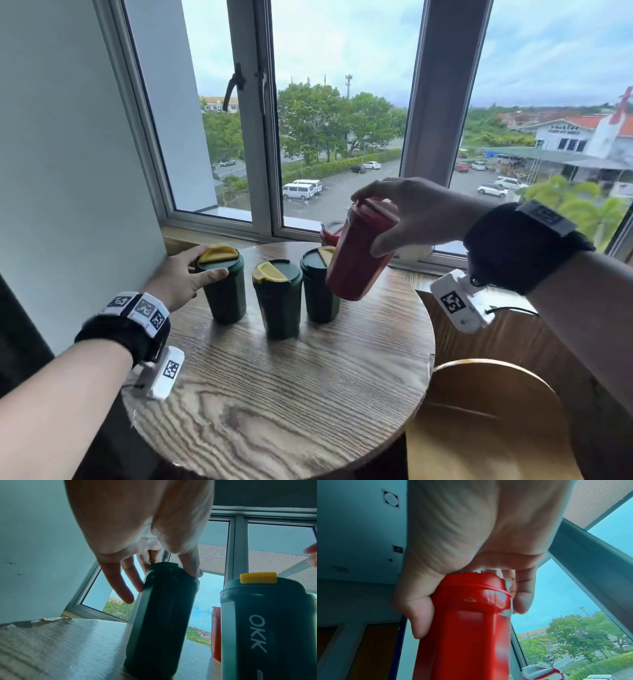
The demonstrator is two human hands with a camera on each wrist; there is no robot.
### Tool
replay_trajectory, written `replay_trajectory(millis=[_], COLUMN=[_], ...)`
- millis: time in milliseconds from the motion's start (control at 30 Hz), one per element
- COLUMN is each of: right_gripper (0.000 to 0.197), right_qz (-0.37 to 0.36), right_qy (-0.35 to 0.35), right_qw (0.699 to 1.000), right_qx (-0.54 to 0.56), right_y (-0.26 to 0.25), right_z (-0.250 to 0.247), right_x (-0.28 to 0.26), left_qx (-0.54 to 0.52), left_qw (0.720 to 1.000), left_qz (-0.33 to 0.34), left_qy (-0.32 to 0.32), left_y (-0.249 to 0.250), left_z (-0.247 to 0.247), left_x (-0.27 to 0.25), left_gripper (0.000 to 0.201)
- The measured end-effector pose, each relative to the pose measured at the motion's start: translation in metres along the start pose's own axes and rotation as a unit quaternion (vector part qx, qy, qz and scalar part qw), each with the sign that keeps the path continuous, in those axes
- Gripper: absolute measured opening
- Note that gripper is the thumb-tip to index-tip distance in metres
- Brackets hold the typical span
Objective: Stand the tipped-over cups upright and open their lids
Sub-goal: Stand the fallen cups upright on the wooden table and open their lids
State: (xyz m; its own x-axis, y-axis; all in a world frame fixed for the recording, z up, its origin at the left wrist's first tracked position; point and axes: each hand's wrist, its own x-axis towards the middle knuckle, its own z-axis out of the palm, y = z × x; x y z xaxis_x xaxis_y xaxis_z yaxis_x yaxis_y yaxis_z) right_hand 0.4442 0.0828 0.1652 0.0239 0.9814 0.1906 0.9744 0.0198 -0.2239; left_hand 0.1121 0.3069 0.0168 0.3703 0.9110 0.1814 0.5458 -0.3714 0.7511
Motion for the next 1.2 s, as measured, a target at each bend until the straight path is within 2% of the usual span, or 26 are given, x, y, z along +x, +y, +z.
replay_trajectory(millis=[133, 267, 400, 567, 633, 733, 867, 1000, 1100, 1200], right_gripper=[0.084, 0.087, 0.096, 0.091, 0.094, 0.095, 0.092, 0.090, 0.082, 0.077], right_qz=[-0.032, -0.053, -0.057, -0.056, -0.054, -0.056, -0.063, -0.072, -0.076, -0.072], right_qy=[-0.044, -0.067, -0.073, -0.064, -0.051, -0.028, -0.013, -0.028, -0.047, -0.050], right_qw=[0.999, 0.996, 0.996, 0.996, 0.996, 0.997, 0.998, 0.997, 0.996, 0.996], right_qx=[-0.005, -0.020, -0.018, -0.037, -0.046, -0.040, -0.012, -0.007, -0.007, 0.012], right_y=[-0.016, -0.027, -0.031, -0.032, -0.029, -0.027, -0.027, -0.022, -0.019, -0.018], right_z=[0.020, 0.050, 0.075, 0.105, 0.115, 0.123, 0.126, 0.122, 0.116, 0.112], right_x=[0.000, 0.003, 0.006, 0.010, 0.011, 0.008, 0.002, 0.002, 0.002, 0.000], left_qx=[-0.002, 0.003, 0.026, 0.053, 0.060, 0.068, 0.109, 0.168, 0.209, 0.202], left_qw=[1.000, 1.000, 1.000, 0.999, 0.998, 0.998, 0.994, 0.986, 0.974, 0.958], left_qz=[-0.004, 0.005, 0.006, 0.010, 0.010, 0.011, 0.010, 0.019, 0.085, 0.193], left_qy=[-0.003, -0.002, -0.001, -0.001, -0.005, -0.004, -0.006, -0.008, 0.035, 0.065], left_y=[-0.003, -0.002, -0.003, -0.010, -0.009, -0.009, -0.005, 0.006, 0.025, 0.054], left_z=[-0.002, -0.003, -0.006, -0.008, -0.008, -0.007, -0.008, -0.008, -0.010, -0.006], left_x=[0.000, -0.002, 0.000, 0.004, 0.005, 0.007, 0.008, 0.005, -0.004, -0.019], left_gripper=[0.093, 0.095, 0.099, 0.118, 0.110, 0.087, 0.082, 0.082, 0.079, 0.072])
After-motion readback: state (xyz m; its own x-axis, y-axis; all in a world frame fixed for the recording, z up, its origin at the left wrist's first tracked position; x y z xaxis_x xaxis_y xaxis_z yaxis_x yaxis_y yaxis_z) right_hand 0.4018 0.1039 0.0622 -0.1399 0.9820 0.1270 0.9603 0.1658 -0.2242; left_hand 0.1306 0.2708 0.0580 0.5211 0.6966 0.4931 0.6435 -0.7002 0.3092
